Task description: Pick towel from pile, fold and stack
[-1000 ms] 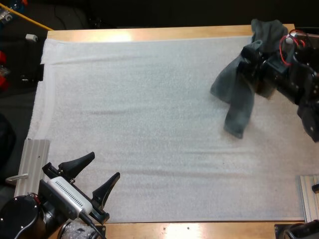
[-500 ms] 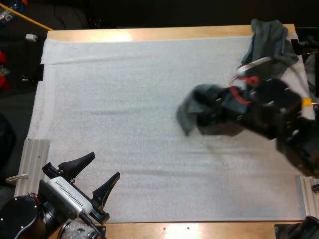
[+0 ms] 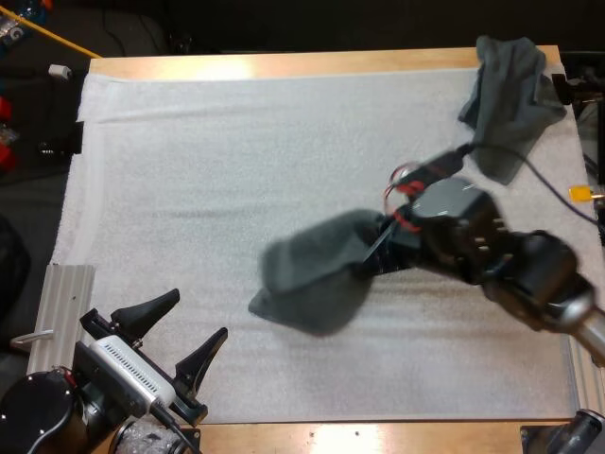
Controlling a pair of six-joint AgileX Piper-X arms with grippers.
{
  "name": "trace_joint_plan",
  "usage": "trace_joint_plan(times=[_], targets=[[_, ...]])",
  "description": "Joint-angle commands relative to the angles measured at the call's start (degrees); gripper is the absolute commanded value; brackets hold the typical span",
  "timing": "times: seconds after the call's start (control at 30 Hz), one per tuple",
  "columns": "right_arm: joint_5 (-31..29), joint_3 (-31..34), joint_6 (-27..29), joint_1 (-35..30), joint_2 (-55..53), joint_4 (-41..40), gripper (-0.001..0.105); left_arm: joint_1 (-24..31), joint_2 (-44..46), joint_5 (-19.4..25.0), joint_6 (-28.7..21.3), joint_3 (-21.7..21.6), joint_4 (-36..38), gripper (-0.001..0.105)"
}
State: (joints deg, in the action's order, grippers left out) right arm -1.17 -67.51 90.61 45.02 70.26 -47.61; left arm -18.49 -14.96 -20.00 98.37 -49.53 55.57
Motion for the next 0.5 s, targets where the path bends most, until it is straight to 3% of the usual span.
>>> trace_joint_plan(times=[0.0,0.1,0.33,0.4,0.47], targets=[[-5.97,0.62,0.37,-0.11,0.72,-0.49,0.0,-0.16,-0.12,-0.39,0.55,-0.24,-0.21,0.065],[-9.42,1.31,-0.08,-0.11,2.69,1.85,0.0,-0.16,-0.12,-0.39,0.55,-0.24,-0.21,0.065],[-9.76,1.32,-3.69,-0.96,5.87,15.03,0.0,-0.16,-0.12,-0.39,0.72,-0.24,-0.21,0.065],[-9.76,1.32,-5.27,-2.07,7.08,17.54,0.008,-0.16,-0.12,-0.39,0.72,-0.24,-0.21,0.065],[-9.76,1.32,-6.28,-3.51,8.06,19.04,0.027,-0.16,-0.12,-0.39,0.72,-0.24,-0.21,0.065]])
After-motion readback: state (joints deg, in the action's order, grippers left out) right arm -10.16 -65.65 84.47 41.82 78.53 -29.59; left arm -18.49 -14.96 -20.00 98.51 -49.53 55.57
